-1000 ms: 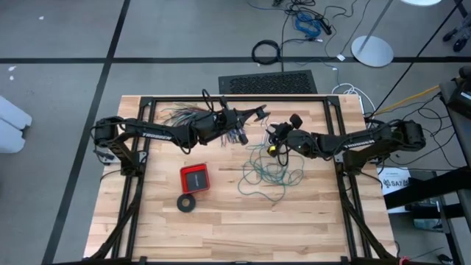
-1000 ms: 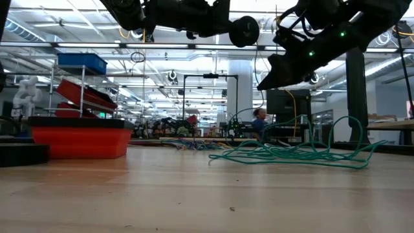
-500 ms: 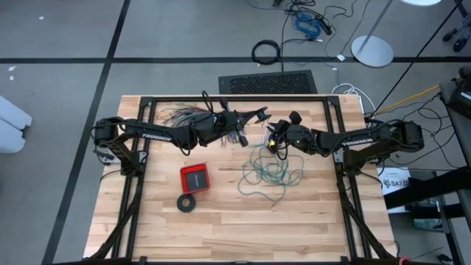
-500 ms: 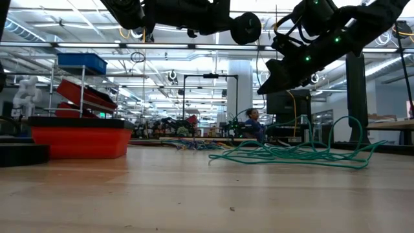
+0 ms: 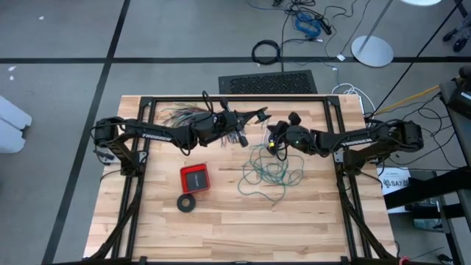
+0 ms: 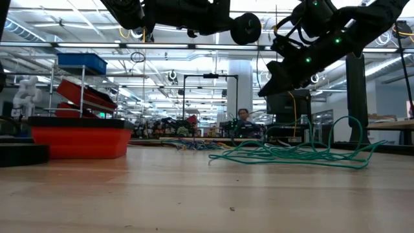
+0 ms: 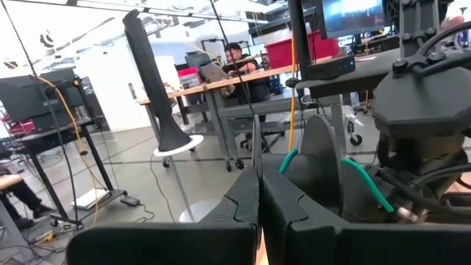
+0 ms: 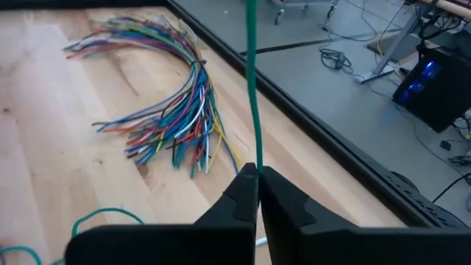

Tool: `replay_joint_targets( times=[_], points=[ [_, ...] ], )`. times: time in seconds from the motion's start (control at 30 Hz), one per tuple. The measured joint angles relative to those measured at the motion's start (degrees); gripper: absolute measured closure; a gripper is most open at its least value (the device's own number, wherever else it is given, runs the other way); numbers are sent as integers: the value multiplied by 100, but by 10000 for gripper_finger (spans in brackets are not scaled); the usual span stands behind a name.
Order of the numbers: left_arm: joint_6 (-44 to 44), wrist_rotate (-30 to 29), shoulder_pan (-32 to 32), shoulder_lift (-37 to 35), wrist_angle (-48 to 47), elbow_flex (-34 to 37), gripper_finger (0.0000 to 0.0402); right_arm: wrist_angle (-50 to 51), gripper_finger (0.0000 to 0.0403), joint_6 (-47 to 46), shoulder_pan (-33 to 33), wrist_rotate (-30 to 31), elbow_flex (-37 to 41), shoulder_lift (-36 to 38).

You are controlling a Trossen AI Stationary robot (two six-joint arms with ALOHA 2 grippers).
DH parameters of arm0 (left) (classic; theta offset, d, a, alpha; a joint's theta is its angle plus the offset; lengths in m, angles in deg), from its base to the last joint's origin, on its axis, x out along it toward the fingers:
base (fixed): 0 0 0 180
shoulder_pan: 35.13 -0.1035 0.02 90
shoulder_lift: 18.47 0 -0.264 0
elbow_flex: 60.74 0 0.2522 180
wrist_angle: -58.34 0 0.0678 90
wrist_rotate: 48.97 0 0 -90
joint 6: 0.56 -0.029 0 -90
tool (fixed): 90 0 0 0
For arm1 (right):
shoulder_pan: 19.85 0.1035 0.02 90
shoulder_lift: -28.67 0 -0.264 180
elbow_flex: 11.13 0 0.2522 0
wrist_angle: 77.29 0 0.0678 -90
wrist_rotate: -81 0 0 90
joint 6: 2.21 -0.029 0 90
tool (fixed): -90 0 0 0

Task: Coil cords
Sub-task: Coil the green wire onto the spool

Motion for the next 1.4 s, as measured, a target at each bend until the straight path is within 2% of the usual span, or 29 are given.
replay_joint_targets(
  times=[0.2, 0.33, 0.57, 0.77, 1.07, 1.23, 1.4],
  points=[
    [-76, 0, 1, 0, -38, 0, 401, 205, 389, 149, 271, 30, 0, 0],
    [-137, -2, 13, 0, -49, 0, 402, 218, 367, 343, 476, 526, 0, 2],
    [-139, -2, 13, 0, -53, 0, 401, 282, 315, 452, 629, 1045, 0, 74],
    [-139, -2, 13, 0, -55, 0, 402, 300, 296, 344, 596, 1162, 0, 74],
    [-132, -4, 40, 0, -53, 0, 402, 248, 318, 166, 355, 682, 0, 74],
    [-133, -5, 92, 0, -49, 0, 402, -89, 349, 188, 167, 128, 0, 74],
    [-133, -7, 98, 0, -47, 0, 402, -91, 392, 194, 96, -28, 0, 74]
  ],
)
